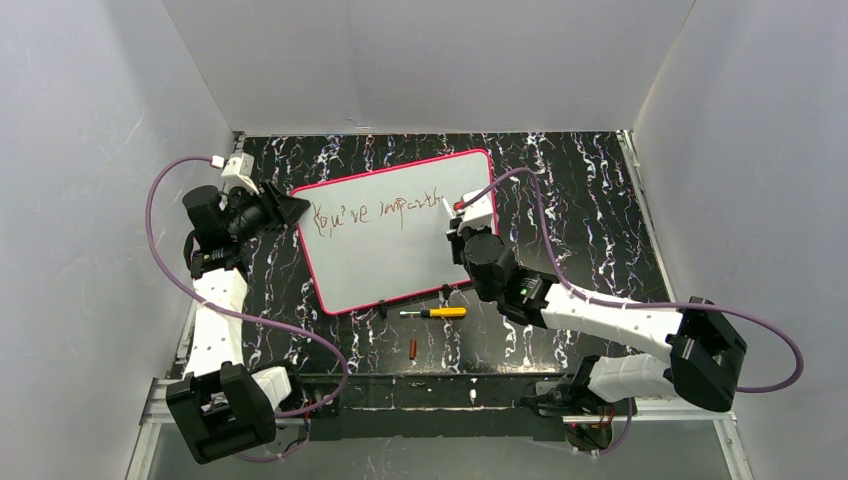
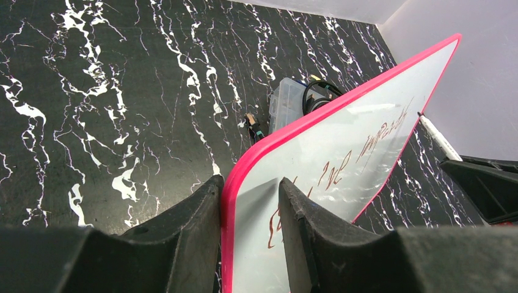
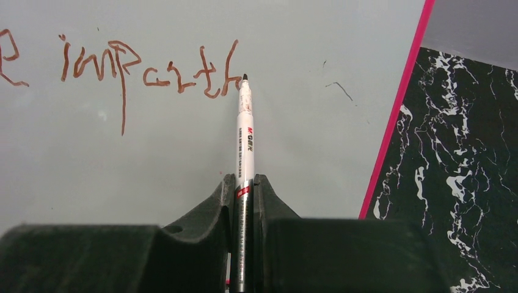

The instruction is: Write a sentence on the whiteboard

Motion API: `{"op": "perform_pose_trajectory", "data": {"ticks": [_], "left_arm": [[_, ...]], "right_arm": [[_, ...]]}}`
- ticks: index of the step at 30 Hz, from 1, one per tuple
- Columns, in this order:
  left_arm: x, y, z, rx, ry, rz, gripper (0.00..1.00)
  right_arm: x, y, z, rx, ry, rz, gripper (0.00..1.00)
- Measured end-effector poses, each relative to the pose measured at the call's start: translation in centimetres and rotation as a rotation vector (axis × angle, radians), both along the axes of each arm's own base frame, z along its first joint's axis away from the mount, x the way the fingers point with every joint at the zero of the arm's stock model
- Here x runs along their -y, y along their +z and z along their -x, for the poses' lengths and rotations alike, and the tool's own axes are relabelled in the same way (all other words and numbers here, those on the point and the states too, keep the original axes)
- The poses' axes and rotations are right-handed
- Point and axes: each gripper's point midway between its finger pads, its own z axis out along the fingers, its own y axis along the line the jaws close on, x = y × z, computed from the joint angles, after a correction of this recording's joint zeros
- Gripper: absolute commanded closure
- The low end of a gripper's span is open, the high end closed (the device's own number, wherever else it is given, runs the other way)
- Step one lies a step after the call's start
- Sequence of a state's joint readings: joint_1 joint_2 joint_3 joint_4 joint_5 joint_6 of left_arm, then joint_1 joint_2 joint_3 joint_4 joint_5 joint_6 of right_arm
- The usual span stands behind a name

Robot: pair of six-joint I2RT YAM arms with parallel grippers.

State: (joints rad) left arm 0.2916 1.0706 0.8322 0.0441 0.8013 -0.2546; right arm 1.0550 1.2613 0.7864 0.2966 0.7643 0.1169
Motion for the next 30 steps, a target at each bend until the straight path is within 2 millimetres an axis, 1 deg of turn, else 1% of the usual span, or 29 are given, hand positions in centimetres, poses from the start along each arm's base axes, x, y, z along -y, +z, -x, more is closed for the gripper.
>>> {"op": "perform_pose_trajectory", "data": {"ticks": [4,14,21,30], "left_arm": [[0.0,0.0,0.0,0.001,0.000,0.000,0.64],[0.0,0.0,0.0,0.001,0.000,-0.001,0.64],[0.0,0.0,0.0,0.001,0.000,0.000,0.64],[0.0,0.0,0.0,0.001,0.000,-0.001,0.64]], "right_arm": [[0.2,0.6,-0.2,0.020,-0.008,-0.007,0.99],[1.0,-0.5,-1.4,0.005,-0.048,0.024,0.99],[0.9,-0.5,-1.7,0.015,-0.038,0.032,0.99],[0.2,-0.4,-1.5,0.018,0.009,0.040,0.99]]}}
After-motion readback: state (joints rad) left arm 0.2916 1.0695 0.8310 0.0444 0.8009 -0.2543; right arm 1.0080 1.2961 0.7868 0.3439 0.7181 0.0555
